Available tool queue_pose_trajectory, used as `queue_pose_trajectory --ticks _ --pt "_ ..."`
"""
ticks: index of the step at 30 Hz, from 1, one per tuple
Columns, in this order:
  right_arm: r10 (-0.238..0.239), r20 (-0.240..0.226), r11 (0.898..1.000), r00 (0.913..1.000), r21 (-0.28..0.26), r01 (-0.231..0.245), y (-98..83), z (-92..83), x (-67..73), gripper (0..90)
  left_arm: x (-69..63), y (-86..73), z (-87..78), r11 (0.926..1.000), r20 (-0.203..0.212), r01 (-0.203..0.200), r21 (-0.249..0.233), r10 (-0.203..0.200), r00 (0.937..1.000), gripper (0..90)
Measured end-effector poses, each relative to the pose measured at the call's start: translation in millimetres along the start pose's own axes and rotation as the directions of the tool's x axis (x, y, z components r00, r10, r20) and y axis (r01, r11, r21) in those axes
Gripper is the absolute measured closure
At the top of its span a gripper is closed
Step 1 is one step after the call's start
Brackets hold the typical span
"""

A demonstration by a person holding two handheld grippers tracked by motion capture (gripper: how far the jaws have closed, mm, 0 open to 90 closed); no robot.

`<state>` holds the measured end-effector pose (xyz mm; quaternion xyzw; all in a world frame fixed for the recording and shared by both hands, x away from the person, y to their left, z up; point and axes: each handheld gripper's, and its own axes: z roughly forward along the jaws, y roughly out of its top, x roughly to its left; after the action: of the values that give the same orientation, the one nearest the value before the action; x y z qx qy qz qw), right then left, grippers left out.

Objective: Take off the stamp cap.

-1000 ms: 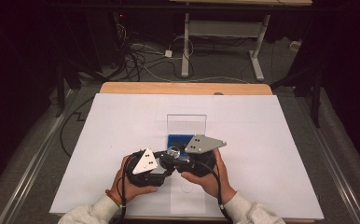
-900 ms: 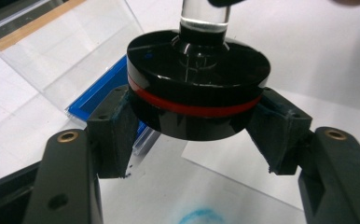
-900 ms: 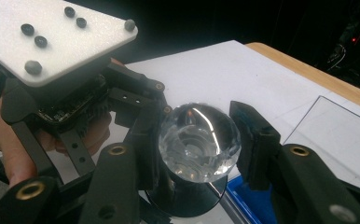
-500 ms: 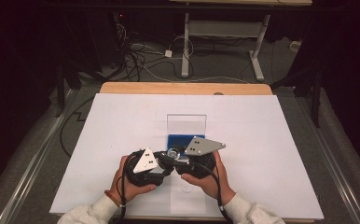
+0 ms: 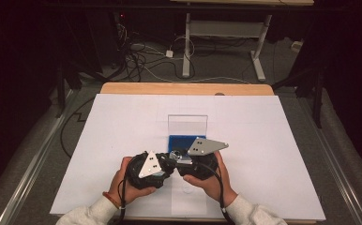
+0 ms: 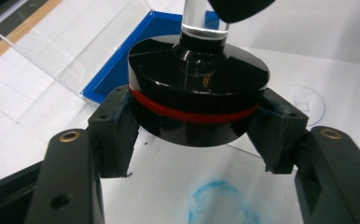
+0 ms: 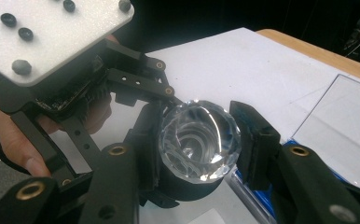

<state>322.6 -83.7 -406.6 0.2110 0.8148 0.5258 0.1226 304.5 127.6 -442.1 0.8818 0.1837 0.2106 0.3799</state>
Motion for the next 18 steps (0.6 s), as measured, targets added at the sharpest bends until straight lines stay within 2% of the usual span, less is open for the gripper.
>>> queue_pose_trajectory --ticks 5,9,10,11,12,13,14,15,16,17,18 --pt "-0.005 -0.002 1.0 1.0 0.006 0.005 -1.0 -0.2 0.3 57.4 -0.2 1.3 1.4 0.9996 0.003 0.007 0.026 -0.007 1.0 37.2" --pt "-0.003 -0.005 1.0 1.0 0.01 0.003 -4.4 -0.2 0.2 57.6 1.9 -0.3 1.7 0.9995 0.027 0.021 0.025 -0.022 0.9994 37.2" --pt "0.004 -0.003 1.0 1.0 0.005 -0.004 -5.1 -1.3 0.2 57.5 2.4 -0.6 1.7 0.9993 0.028 0.032 0.022 -0.032 0.9991 60.2" --pt "-0.014 0.014 0.999 0.9998 -0.03 0.014 -4.6 -6.6 -0.3 57.6 26.4 -17.4 -4.1 0.9696 0.057 0.236 -0.062 -0.233 0.9708 88.1" --pt "0.002 -0.039 0.999 0.9992 -0.034 -0.003 -2.3 -11.0 -1.7 57.6 26.4 -17.4 -4.1 0.9696 0.057 0.236 -0.062 -0.233 0.9708 88.1" --pt "-0.006 -0.033 1.0 0.9994 -0.028 0.005 -0.6 -13.3 -0.1 57.5 33.6 -20.6 -9.4 0.9597 0.069 0.263 -0.098 -0.257 0.9638 87.6" --pt "-0.038 -0.003 0.999 0.9993 -0.019 0.038 0.4 -15.4 4.0 57.5 33.4 -16.7 -19.0 0.9718 0.04 0.205 -0.116 -0.202 0.9785 72.9" --pt "-0.038 -0.003 0.999 0.9993 -0.019 0.038 0.4 -15.4 4.0 57.5 28.6 -11.5 -22.9 0.9806 0.025 0.158 -0.115 -0.156 0.9874 72.9" --pt "-0.039 -0.004 0.999 0.9992 -0.033 0.039 -0.3 -16.3 5.2 57.5 25.1 -9.5 -23.5 0.9845 0.025 0.131 -0.116 -0.129 0.9913 68.7" --pt "-0.04 0.005 0.999 0.9992 -0.035 0.04 1.4 -18.0 3.9 57.5 21.0 -7.6 -22.6 0.9901 0.0 0.099 -0.1 -0.1 0.995 61.4" --pt "-0.04 0.005 0.999 0.9992 -0.035 0.04 1.4 -18.0 3.9 57.5 15.1 -5.4 -20.9 0.9955 -0.02 0.048 -0.082 -0.05 0.9986 61.4"
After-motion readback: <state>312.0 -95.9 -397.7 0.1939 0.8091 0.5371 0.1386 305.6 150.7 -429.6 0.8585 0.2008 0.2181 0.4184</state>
